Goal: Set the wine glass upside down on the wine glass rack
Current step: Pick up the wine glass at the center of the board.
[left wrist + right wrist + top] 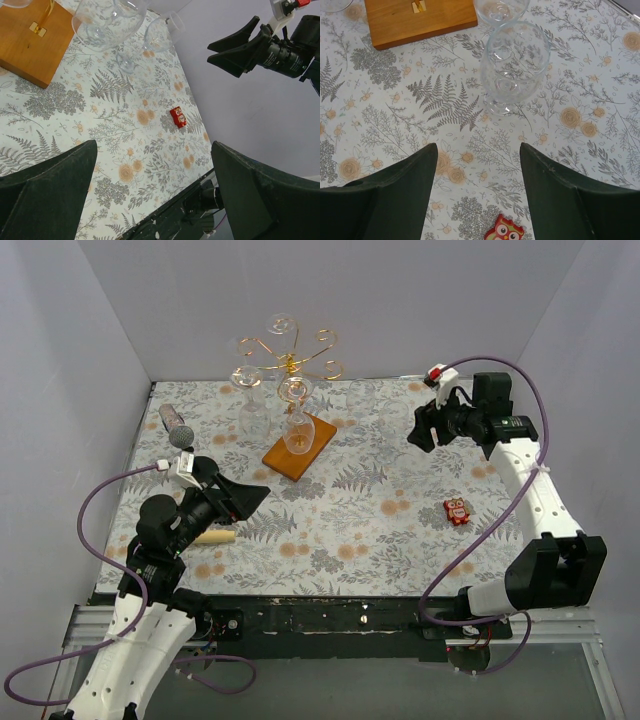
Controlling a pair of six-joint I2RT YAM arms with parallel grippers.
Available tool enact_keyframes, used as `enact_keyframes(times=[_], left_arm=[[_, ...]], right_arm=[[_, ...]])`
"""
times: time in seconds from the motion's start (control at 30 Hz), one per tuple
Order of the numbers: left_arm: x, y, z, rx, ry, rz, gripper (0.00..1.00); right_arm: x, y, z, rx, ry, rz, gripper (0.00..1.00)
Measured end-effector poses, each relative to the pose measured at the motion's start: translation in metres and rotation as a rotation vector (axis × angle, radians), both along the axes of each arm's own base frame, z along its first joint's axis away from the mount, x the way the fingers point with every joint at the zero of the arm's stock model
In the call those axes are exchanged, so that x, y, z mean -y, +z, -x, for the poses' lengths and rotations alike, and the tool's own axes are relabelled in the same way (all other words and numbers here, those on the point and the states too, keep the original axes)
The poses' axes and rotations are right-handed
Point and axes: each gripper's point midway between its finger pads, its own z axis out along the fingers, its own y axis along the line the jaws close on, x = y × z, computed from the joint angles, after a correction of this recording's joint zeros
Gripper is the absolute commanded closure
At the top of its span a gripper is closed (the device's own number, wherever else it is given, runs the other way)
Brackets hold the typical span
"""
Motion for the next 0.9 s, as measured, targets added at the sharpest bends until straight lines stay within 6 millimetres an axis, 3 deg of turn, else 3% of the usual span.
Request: enact_keyframes(times=[0.1,0.2,0.5,0.6,0.9], left_arm=[[0.000,0.000,0.000,-0.001,0.001,0.000,0.02],[0.000,0.000,0.000,-0.001,0.002,0.001,0.02],[0.000,-0.007,-0.002,-0.022,0.003,-0.004,0.02],[0.000,-0.007,-0.002,-0.022,0.003,-0.003,0.02],[0.000,-0.007,-0.002,-0.022,0.006,-0.003,0.02]], right_arm=[[-0.001,0.003,-0.005,0.008,-0.023,0.008,0.25],[0.000,0.007,-0.012,0.023,-0.055,0.021,0.19],[0.002,0.010,-0.036,0.040,-0.187,0.045,0.19],[-0.001,0.008,-0.045,0.024,-0.217,0.047,0.23],[-0.012,-0.001,-0.086,-0.004,-0.322,0.079,0.54]])
